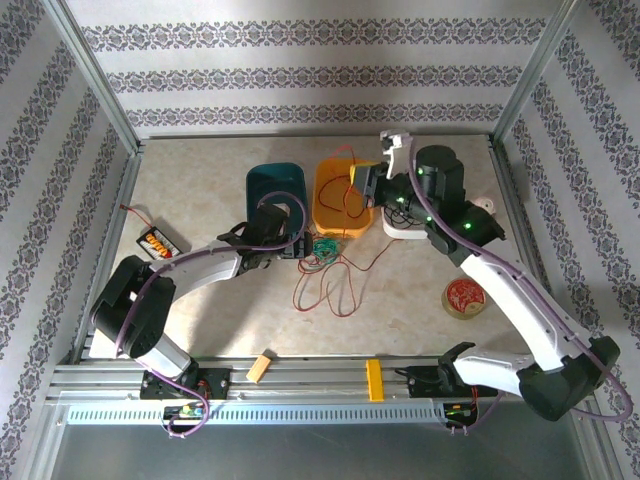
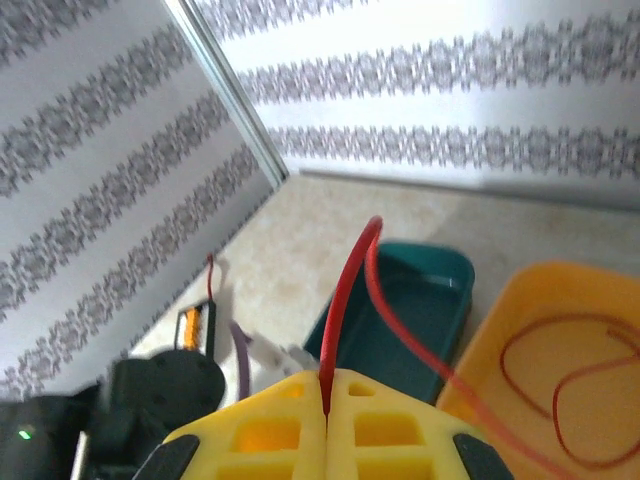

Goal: Untangle the cables

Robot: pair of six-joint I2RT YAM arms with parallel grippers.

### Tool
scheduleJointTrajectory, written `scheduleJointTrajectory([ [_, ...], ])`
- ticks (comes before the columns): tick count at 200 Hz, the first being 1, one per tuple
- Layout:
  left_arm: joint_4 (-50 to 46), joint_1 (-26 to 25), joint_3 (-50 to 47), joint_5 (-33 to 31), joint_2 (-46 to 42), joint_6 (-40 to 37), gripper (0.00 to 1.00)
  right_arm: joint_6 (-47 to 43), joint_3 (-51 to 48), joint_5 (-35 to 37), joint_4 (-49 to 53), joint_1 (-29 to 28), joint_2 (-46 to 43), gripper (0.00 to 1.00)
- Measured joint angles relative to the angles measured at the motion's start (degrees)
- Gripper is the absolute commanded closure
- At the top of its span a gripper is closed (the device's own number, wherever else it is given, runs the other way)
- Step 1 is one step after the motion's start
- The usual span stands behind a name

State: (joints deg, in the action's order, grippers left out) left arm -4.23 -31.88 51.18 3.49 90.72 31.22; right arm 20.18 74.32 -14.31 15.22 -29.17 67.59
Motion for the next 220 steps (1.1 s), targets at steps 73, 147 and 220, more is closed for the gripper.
scheduleJointTrajectory([
  [73,0.0,-0.1,1.8,1.0,4.2,-1.7,0.06,-4.7,16.8,5.1,-3.9,0.6,1.0,0.97],
  [147,-0.1,-2.3,3.8,1.0,6.9,-4.0,0.1,-9.9,25.8,12.4,-5.1,-0.2,10.8,0.96],
  [220,0.7,-3.0,2.5,6.9,3.9,-8.8,0.09,-4.7,-3.5,36.4,-1.7,-10.5,4.2,0.96],
])
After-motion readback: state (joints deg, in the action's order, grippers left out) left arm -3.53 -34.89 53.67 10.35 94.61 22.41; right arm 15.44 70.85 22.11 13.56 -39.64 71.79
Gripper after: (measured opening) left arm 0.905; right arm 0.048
